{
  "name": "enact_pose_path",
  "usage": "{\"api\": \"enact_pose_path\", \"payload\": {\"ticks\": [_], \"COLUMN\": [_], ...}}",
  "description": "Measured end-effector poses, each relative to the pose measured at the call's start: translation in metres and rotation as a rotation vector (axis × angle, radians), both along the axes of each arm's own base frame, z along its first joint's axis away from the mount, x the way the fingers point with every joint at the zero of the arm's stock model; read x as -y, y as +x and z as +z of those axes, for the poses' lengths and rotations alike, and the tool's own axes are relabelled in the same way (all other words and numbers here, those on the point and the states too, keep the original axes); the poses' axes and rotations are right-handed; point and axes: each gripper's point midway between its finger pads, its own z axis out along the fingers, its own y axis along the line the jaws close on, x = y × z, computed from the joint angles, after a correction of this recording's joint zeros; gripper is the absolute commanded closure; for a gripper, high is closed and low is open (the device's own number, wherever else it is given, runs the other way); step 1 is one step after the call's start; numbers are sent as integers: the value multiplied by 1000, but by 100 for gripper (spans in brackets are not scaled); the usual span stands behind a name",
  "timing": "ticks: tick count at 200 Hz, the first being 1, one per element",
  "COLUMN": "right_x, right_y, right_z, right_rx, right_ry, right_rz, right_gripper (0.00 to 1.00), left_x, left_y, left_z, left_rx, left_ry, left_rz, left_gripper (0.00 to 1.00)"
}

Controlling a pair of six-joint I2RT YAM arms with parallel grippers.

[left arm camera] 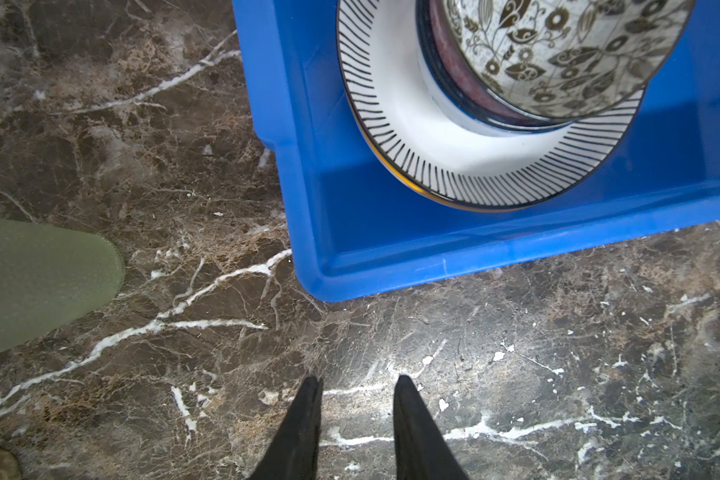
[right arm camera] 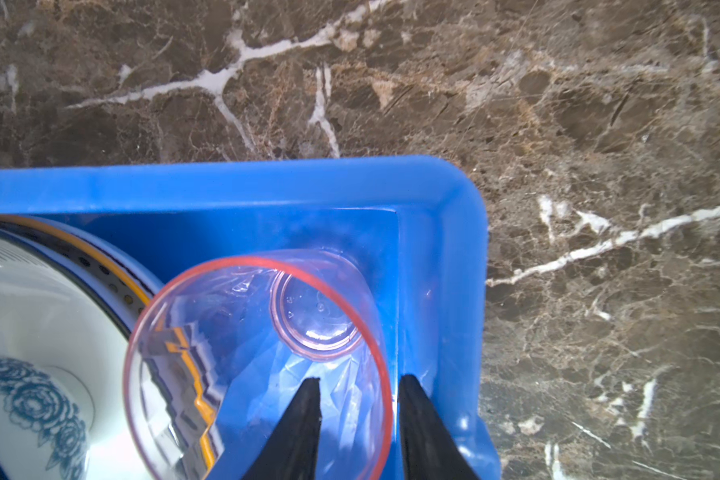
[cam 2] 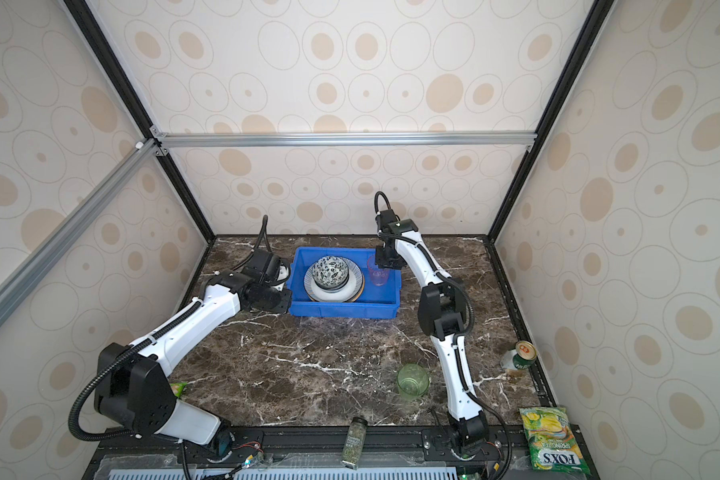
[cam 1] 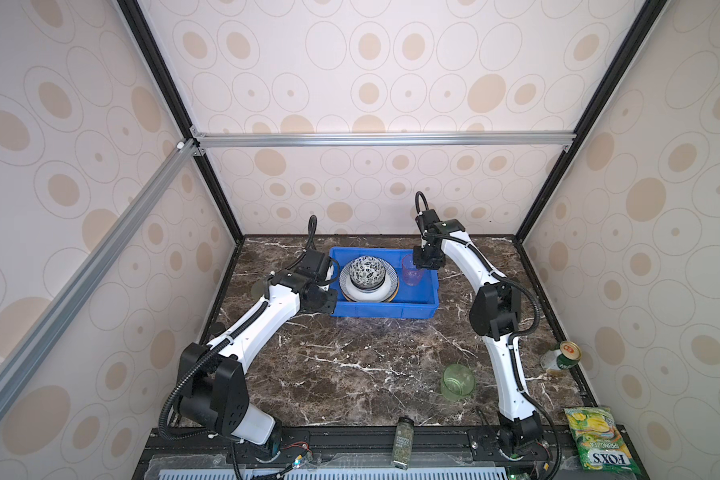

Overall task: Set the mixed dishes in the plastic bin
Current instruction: 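Lower the pink cup into the bin beside the plate and open the right gripper, then move the right gripper from the bin down to the green cup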

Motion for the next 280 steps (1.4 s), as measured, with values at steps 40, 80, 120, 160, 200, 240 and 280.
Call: {"api": "enact_pose_path", "payload": {"ticks": [40, 80, 120, 160, 200, 240, 280], "right_x": [-2, -3, 0, 11, 20, 35, 48], "right_y": [-6, -25, -49, -85, -114, -151, -187], "right_z": [26, 76, 103, 100, 115, 122, 112], "right_rx": [32, 106, 146, 123, 149, 169, 136], "right_ry": [40, 106, 151, 153, 167, 163, 154], "right_rz": [8, 24, 28, 20, 17, 4, -1], "right_gripper": [62, 61, 61, 61, 60, 60, 61], "left_x": [0, 0, 1, 3, 8, 27, 43], "left_y": [0, -1, -2, -5, -8, -17, -25], "left_z": [0, 8, 20, 24, 25, 24, 24], "left_rx": [1, 22, 53, 64, 55, 37, 30], "left_ry": [0, -12, -31, -49, -81, -111, -126], "left_rz": [0, -2, -5, -12, -31, -88, -139], "left_gripper": [69, 69, 69, 69, 68, 68, 68]}}
